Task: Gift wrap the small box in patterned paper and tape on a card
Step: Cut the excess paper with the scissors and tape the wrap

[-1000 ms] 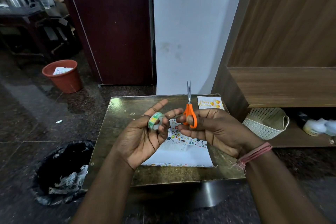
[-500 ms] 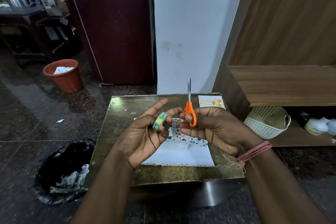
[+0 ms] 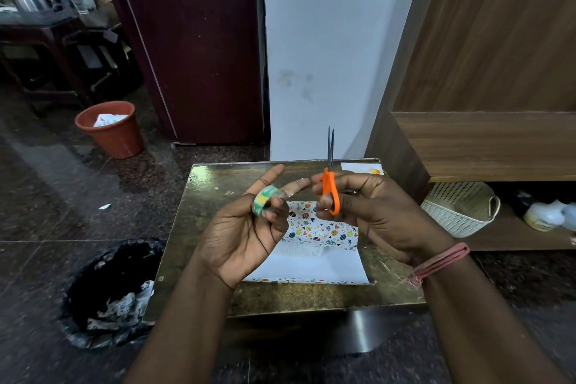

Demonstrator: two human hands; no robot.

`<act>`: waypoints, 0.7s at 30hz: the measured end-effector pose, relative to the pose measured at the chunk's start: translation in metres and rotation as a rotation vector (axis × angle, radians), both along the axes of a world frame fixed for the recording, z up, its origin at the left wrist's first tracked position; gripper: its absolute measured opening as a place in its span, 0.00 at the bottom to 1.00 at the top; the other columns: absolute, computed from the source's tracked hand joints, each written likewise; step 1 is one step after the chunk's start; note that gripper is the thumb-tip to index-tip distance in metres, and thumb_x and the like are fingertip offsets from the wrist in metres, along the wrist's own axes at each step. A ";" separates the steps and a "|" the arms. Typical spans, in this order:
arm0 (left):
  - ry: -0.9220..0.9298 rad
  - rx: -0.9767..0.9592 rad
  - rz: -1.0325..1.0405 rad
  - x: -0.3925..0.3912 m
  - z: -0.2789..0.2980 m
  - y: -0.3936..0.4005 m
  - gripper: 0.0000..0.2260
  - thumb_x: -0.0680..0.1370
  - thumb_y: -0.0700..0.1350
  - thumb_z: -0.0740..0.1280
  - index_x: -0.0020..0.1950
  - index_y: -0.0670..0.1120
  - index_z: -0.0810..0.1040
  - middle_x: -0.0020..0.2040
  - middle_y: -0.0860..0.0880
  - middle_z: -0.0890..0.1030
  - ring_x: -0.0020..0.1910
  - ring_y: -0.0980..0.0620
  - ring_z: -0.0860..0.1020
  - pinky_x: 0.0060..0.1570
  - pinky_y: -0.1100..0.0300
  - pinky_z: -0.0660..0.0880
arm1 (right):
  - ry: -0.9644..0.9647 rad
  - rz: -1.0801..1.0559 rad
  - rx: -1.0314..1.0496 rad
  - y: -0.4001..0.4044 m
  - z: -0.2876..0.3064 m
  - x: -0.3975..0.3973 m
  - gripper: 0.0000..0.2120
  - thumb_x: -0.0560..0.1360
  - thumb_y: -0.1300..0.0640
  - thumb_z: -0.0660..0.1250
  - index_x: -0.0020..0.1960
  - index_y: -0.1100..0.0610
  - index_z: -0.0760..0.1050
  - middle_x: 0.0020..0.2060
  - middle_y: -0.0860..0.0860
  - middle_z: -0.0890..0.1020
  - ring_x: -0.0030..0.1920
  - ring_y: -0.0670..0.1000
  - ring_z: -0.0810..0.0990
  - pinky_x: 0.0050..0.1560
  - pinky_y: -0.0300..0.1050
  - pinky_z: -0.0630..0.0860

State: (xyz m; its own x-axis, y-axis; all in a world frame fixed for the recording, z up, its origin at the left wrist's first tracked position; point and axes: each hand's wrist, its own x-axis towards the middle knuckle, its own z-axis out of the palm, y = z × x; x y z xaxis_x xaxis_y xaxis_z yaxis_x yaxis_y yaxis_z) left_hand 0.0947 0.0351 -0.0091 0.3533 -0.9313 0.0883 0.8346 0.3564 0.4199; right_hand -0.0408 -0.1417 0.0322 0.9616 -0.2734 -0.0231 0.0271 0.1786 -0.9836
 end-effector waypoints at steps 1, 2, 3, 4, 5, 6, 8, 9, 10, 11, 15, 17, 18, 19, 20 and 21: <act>0.018 -0.032 -0.016 0.000 0.000 0.000 0.40 0.71 0.28 0.71 0.81 0.43 0.61 0.75 0.27 0.66 0.41 0.53 0.80 0.39 0.63 0.79 | 0.010 0.015 0.023 -0.002 0.000 -0.001 0.10 0.68 0.59 0.78 0.47 0.62 0.84 0.53 0.57 0.84 0.48 0.53 0.83 0.52 0.50 0.81; 0.037 -0.060 -0.028 0.001 0.000 0.001 0.39 0.73 0.28 0.69 0.82 0.43 0.59 0.76 0.27 0.64 0.41 0.53 0.79 0.40 0.63 0.78 | 0.031 0.052 0.044 -0.006 0.001 -0.003 0.12 0.67 0.56 0.79 0.46 0.61 0.84 0.51 0.59 0.82 0.45 0.52 0.81 0.49 0.50 0.81; 0.055 -0.081 -0.031 0.001 0.000 0.001 0.39 0.74 0.28 0.68 0.82 0.43 0.59 0.76 0.26 0.63 0.41 0.54 0.79 0.40 0.63 0.78 | 0.066 0.111 0.061 -0.009 0.001 -0.006 0.13 0.67 0.54 0.81 0.46 0.61 0.84 0.49 0.60 0.80 0.43 0.53 0.80 0.46 0.49 0.81; 0.072 -0.094 -0.023 0.001 0.001 0.002 0.38 0.74 0.28 0.67 0.82 0.43 0.58 0.76 0.26 0.63 0.40 0.54 0.79 0.40 0.63 0.78 | 0.113 0.182 0.074 -0.011 0.001 -0.009 0.13 0.69 0.54 0.80 0.47 0.62 0.83 0.47 0.60 0.79 0.42 0.53 0.79 0.44 0.49 0.81; 0.085 -0.098 -0.008 0.001 0.001 0.002 0.39 0.73 0.28 0.67 0.82 0.43 0.58 0.76 0.25 0.63 0.40 0.54 0.79 0.39 0.63 0.78 | 0.164 0.250 0.086 -0.011 0.001 -0.011 0.13 0.71 0.54 0.77 0.49 0.63 0.82 0.46 0.59 0.80 0.41 0.53 0.79 0.42 0.49 0.81; 0.095 -0.098 0.007 0.002 0.000 0.002 0.39 0.73 0.27 0.67 0.82 0.42 0.59 0.75 0.25 0.64 0.39 0.53 0.79 0.38 0.62 0.79 | 0.214 0.311 0.094 -0.011 0.000 -0.013 0.14 0.73 0.55 0.74 0.50 0.65 0.81 0.46 0.57 0.80 0.41 0.54 0.79 0.40 0.48 0.81; 0.099 -0.101 0.016 0.002 0.000 0.002 0.39 0.72 0.27 0.68 0.82 0.42 0.58 0.75 0.25 0.64 0.40 0.54 0.79 0.38 0.63 0.78 | 0.300 0.418 0.098 -0.008 -0.002 -0.015 0.15 0.76 0.56 0.70 0.53 0.67 0.78 0.47 0.55 0.81 0.42 0.54 0.79 0.38 0.47 0.81; 0.097 -0.098 0.016 0.001 0.001 0.002 0.40 0.72 0.27 0.68 0.82 0.42 0.58 0.75 0.25 0.64 0.40 0.54 0.79 0.38 0.63 0.78 | 0.331 0.465 0.096 -0.006 -0.002 -0.016 0.14 0.77 0.56 0.68 0.54 0.67 0.77 0.48 0.55 0.81 0.42 0.54 0.79 0.38 0.46 0.81; 0.093 -0.088 0.021 0.000 0.000 0.001 0.41 0.71 0.27 0.70 0.82 0.41 0.58 0.75 0.25 0.64 0.40 0.54 0.79 0.38 0.64 0.78 | 0.348 0.493 0.098 -0.004 -0.002 -0.017 0.13 0.78 0.56 0.67 0.54 0.67 0.77 0.48 0.54 0.81 0.42 0.54 0.80 0.37 0.46 0.81; 0.089 -0.077 0.028 0.000 0.000 0.000 0.42 0.70 0.27 0.71 0.81 0.41 0.59 0.74 0.24 0.65 0.39 0.54 0.79 0.37 0.64 0.78 | 0.347 0.495 0.106 -0.001 -0.001 -0.016 0.13 0.78 0.55 0.68 0.53 0.66 0.77 0.48 0.54 0.82 0.42 0.54 0.80 0.37 0.46 0.82; 0.094 -0.065 0.030 0.000 0.001 0.000 0.43 0.68 0.26 0.73 0.81 0.41 0.61 0.74 0.25 0.65 0.38 0.53 0.79 0.35 0.63 0.79 | 0.100 0.127 0.171 0.008 -0.001 0.000 0.12 0.73 0.58 0.76 0.52 0.65 0.80 0.47 0.59 0.81 0.43 0.55 0.82 0.45 0.49 0.83; 0.103 -0.049 0.049 -0.001 0.001 -0.001 0.44 0.67 0.25 0.74 0.80 0.40 0.63 0.73 0.25 0.66 0.37 0.53 0.79 0.34 0.62 0.79 | -0.016 -0.034 0.182 0.007 -0.001 0.006 0.14 0.70 0.59 0.76 0.51 0.66 0.80 0.48 0.59 0.82 0.45 0.55 0.82 0.50 0.50 0.83; 0.108 -0.044 0.059 -0.001 0.001 -0.002 0.44 0.66 0.25 0.74 0.80 0.40 0.63 0.73 0.25 0.67 0.37 0.53 0.79 0.34 0.62 0.79 | -0.042 -0.076 0.179 0.006 -0.001 0.007 0.14 0.68 0.60 0.75 0.50 0.67 0.80 0.48 0.58 0.84 0.46 0.55 0.83 0.52 0.51 0.83; 0.112 -0.043 0.064 -0.001 0.000 -0.002 0.44 0.66 0.25 0.74 0.80 0.40 0.63 0.73 0.25 0.67 0.37 0.52 0.80 0.34 0.62 0.79 | -0.046 -0.096 0.178 0.004 -0.002 0.008 0.13 0.68 0.61 0.75 0.49 0.67 0.81 0.49 0.58 0.85 0.48 0.56 0.83 0.53 0.52 0.82; 0.113 -0.046 0.062 0.000 -0.001 -0.002 0.44 0.66 0.25 0.74 0.80 0.40 0.63 0.73 0.25 0.67 0.37 0.52 0.80 0.34 0.62 0.79 | -0.034 -0.097 0.181 0.003 -0.004 0.008 0.13 0.68 0.61 0.74 0.50 0.68 0.81 0.50 0.59 0.85 0.49 0.57 0.83 0.54 0.52 0.82; 0.114 -0.051 0.054 0.000 -0.001 -0.002 0.43 0.68 0.25 0.73 0.80 0.40 0.62 0.74 0.25 0.67 0.38 0.52 0.80 0.35 0.62 0.79 | -0.013 -0.086 0.189 0.003 -0.006 0.007 0.14 0.69 0.62 0.74 0.51 0.70 0.81 0.51 0.60 0.84 0.50 0.57 0.83 0.55 0.51 0.82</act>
